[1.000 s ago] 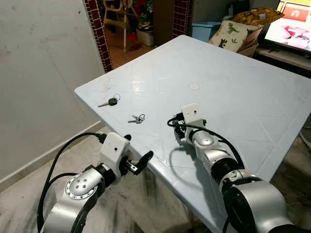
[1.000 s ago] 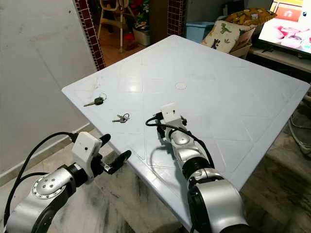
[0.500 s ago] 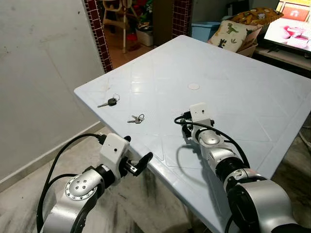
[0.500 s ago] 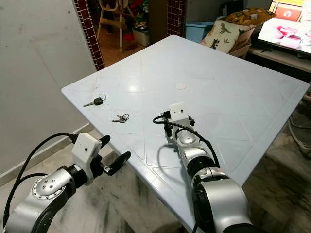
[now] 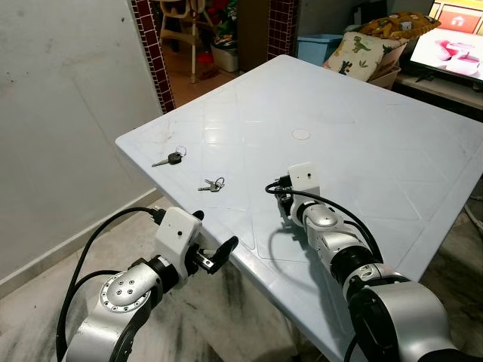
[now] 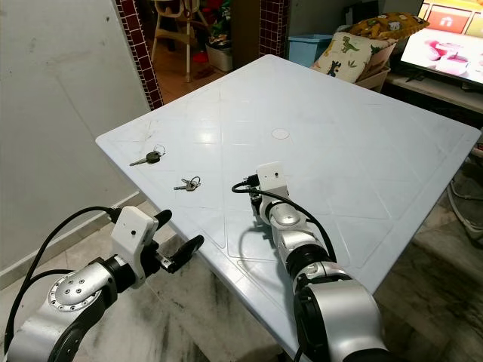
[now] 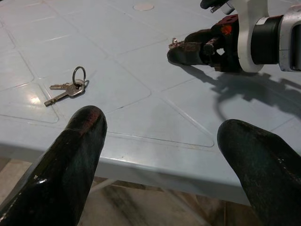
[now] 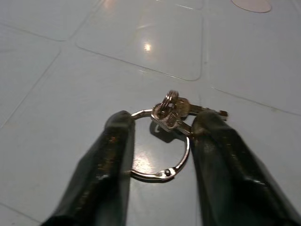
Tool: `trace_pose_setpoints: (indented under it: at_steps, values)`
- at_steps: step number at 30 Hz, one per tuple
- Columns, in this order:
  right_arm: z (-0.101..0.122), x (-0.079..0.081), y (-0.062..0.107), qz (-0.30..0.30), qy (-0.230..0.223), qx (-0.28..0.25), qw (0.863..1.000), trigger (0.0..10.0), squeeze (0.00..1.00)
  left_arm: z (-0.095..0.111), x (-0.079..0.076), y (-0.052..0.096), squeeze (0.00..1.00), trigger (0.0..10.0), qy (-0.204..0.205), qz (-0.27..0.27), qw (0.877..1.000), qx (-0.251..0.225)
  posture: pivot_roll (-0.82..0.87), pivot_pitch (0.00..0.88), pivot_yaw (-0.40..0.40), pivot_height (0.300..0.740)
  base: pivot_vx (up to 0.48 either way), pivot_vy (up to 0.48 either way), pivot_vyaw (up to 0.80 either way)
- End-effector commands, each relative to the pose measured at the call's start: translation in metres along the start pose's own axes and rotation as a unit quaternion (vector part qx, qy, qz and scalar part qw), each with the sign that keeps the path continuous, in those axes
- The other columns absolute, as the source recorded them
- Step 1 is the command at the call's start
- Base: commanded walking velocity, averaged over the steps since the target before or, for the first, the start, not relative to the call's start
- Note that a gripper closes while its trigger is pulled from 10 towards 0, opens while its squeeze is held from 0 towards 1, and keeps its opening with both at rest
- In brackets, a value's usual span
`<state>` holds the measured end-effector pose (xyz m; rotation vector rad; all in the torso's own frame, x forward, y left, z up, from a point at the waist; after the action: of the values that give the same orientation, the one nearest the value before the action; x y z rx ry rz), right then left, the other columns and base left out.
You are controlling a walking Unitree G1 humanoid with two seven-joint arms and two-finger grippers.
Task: Hang keys on a hook
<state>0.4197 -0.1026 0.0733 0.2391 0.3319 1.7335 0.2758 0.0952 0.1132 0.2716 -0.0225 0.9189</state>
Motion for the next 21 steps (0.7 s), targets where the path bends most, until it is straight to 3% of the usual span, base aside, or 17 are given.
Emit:
trace_pose_setpoints:
  at_steps: [1,21]
  values:
    - [-0.0165,0.0004,0.0019,0.000,-0.011,0.027,1.000,0.0,0.00,-0.0003,-0.0018,0.0010,0.00,10.0,-0.008,-0.005,1.000,0.004,0.18,0.021,0.038,0.740,0.000,0.000,0.00]
    - [-0.0246,0.0029,0.0031,0.006,-0.014,0.040,0.999,0.0,0.00,-0.0026,-0.0038,-0.0018,0.00,10.0,-0.012,-0.011,1.000,0.003,0.18,0.000,0.022,0.740,0.000,0.000,0.00]
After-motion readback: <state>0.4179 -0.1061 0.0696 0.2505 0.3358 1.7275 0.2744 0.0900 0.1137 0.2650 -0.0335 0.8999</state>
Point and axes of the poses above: a point about 5 cm out from each wrist's last joint towards the gripper, its own y axis pointing back from the gripper into the wrist, its own z axis along the axis of the wrist's last joint, x = y × z, the point moved 5 cm from there along -y, pointing out of the wrist towards the gripper, and after that the axes turned 7 degrees about -y, right-handed, at the moved point
